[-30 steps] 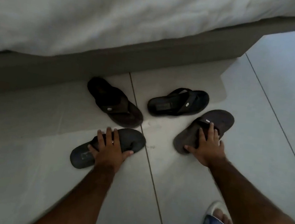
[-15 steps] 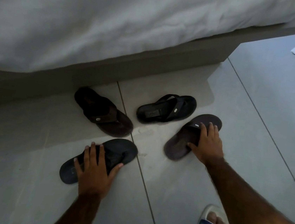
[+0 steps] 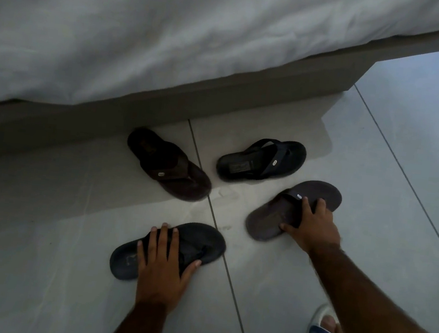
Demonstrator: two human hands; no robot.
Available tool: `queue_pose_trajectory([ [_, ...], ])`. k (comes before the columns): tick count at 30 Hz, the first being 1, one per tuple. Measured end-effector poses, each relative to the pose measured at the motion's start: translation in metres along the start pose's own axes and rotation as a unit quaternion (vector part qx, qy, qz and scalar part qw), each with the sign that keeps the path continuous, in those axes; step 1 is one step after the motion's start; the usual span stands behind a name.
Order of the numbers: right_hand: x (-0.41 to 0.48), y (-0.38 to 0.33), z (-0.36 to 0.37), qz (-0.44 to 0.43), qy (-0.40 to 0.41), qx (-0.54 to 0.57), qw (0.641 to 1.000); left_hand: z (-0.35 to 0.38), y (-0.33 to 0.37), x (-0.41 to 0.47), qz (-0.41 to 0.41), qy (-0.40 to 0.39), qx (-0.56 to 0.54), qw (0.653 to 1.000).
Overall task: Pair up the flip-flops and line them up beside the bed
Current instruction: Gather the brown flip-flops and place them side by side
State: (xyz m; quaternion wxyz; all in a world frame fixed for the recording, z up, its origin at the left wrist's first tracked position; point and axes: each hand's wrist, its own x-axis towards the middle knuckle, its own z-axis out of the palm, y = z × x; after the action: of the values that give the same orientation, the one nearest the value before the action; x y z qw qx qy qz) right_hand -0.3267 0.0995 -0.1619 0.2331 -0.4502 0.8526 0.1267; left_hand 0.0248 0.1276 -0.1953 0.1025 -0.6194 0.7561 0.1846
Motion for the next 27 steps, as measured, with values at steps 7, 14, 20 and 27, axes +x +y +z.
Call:
queue_pose_trajectory([
  [7, -0.025, -0.031, 0.012, -0.013, 0.016, 0.017, 1.000, -0.004, 0.000, -0.008, 0.008, -0.013, -0.023, 1.000],
  [14, -0.024, -0.046, 0.020, -0.053, 0.039, 0.019, 0.998, -0.067, 0.017, 0.107, -0.011, 0.118, -0.038, 0.992],
  [20, -0.013, -0.049, 0.012, -0.104, 0.010, -0.001, 0.995, -0.085, 0.007, 0.165, -0.059, 0.001, -0.123, 0.991],
  [27, -0.026, -0.079, 0.024, -0.135, 0.039, -0.002, 0.990, -0.085, -0.010, 0.170, -0.037, 0.002, -0.092, 0.995],
])
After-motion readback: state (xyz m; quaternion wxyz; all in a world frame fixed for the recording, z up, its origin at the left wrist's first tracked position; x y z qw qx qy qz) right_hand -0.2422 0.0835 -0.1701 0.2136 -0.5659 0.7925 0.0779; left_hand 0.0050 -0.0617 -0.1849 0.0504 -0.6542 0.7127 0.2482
